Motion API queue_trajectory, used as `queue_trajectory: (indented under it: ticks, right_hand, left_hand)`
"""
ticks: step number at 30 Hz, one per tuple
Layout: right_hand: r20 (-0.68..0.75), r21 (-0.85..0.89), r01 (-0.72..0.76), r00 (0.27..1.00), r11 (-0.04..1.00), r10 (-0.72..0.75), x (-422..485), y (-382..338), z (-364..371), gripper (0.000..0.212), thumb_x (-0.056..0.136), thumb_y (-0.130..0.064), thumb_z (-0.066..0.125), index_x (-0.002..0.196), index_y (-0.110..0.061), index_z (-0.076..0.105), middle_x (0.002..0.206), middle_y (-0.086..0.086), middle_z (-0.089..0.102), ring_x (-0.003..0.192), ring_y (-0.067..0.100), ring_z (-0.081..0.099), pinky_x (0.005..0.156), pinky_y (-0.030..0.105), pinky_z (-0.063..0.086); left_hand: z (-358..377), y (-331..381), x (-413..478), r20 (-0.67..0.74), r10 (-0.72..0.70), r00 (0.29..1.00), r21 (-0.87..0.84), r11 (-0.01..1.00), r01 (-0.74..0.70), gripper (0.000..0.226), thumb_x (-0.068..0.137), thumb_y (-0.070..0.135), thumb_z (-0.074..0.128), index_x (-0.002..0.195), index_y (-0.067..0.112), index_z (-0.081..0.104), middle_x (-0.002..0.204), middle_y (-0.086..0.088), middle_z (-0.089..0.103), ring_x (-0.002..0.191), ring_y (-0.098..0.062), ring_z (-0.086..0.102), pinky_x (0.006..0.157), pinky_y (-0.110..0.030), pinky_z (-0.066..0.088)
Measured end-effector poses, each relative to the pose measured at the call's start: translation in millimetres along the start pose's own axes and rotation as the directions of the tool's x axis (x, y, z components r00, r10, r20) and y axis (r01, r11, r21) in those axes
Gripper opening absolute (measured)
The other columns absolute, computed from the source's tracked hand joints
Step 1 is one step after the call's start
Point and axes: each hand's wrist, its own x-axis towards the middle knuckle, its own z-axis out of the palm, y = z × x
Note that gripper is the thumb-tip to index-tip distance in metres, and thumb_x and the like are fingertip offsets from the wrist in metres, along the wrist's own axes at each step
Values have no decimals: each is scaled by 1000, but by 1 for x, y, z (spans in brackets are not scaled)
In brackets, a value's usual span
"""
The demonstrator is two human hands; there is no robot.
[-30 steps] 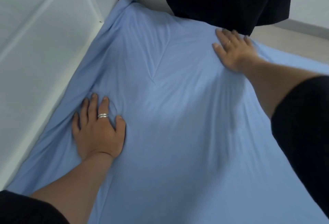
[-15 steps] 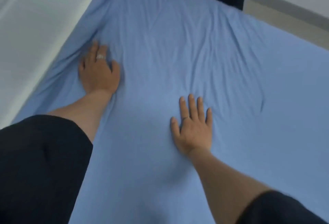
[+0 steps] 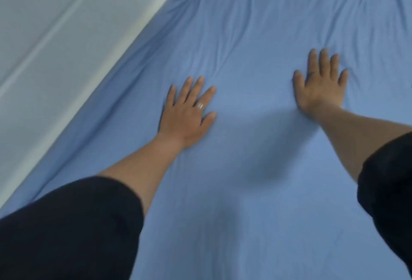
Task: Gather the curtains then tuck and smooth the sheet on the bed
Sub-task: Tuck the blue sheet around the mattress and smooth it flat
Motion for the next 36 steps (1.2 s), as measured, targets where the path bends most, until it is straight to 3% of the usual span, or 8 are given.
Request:
queue_trajectory:
  ticks: [3,6,8,11,13,18,22,36]
  right_hand:
    - [-120,147,-32,991,989,50,-60,-30,-10,72,98,-56,24,161,-22,15,168,8,9,155,31,6,122,58,9]
    - [-210,204,119,975,972,-75,-198,-81,4,67,98,-48,34,158,-18,26,165,11,23,153,33,19,121,55,18]
    - [-138,195,183,978,963,-158,-297,-120,24,68,98,-51,33,159,-22,25,166,8,21,154,32,16,122,53,14]
    - [76,128,144,985,981,-155,-379,-149,55,70,99,-56,27,161,-31,9,169,1,6,156,25,-3,124,54,5]
    - [132,58,116,984,992,-123,-389,-146,70,70,99,-59,24,159,-33,0,169,-1,2,156,22,-7,123,55,6]
    - [45,-37,110,993,993,-109,-383,-148,85,72,96,-56,32,161,-31,13,169,-1,10,156,25,3,123,55,9]
    - [-8,-68,108,994,992,-109,-385,-146,90,71,97,-56,30,161,-30,10,169,-2,7,156,25,2,123,55,9]
    - [-50,-73,110,992,991,-114,-379,-153,81,69,100,-57,20,161,-27,10,169,-1,9,156,26,4,124,54,9]
  left_hand:
    - [-9,-7,-32,-20,-68,997,-147,987,64,66,97,56,27,159,36,16,170,2,3,156,-19,0,123,-52,0]
    - [-8,-30,-114,-64,-123,990,-143,983,113,67,96,52,34,158,28,25,169,-2,14,156,-22,10,122,-55,11]
    - [5,-62,-188,9,-178,984,-104,979,178,70,95,53,33,159,26,25,168,-4,16,155,-24,13,121,-59,18]
    - [23,-116,-283,64,-234,970,-32,971,237,73,94,52,33,160,21,23,168,-6,14,155,-26,15,119,-60,21]
    - [34,-140,-324,64,-225,972,22,974,224,71,95,51,32,160,22,22,169,-3,10,156,-25,11,120,-60,18]
    - [55,-166,-338,-17,-209,978,46,977,210,75,91,53,35,160,33,11,169,2,10,156,-21,8,123,-56,8]
    - [59,-169,-341,-71,-167,983,22,985,169,72,90,50,40,158,29,26,168,-3,19,155,-26,15,123,-57,9]
    - [67,-171,-339,-184,-125,975,-31,992,121,67,93,46,44,156,30,28,167,-3,20,155,-27,15,123,-55,8]
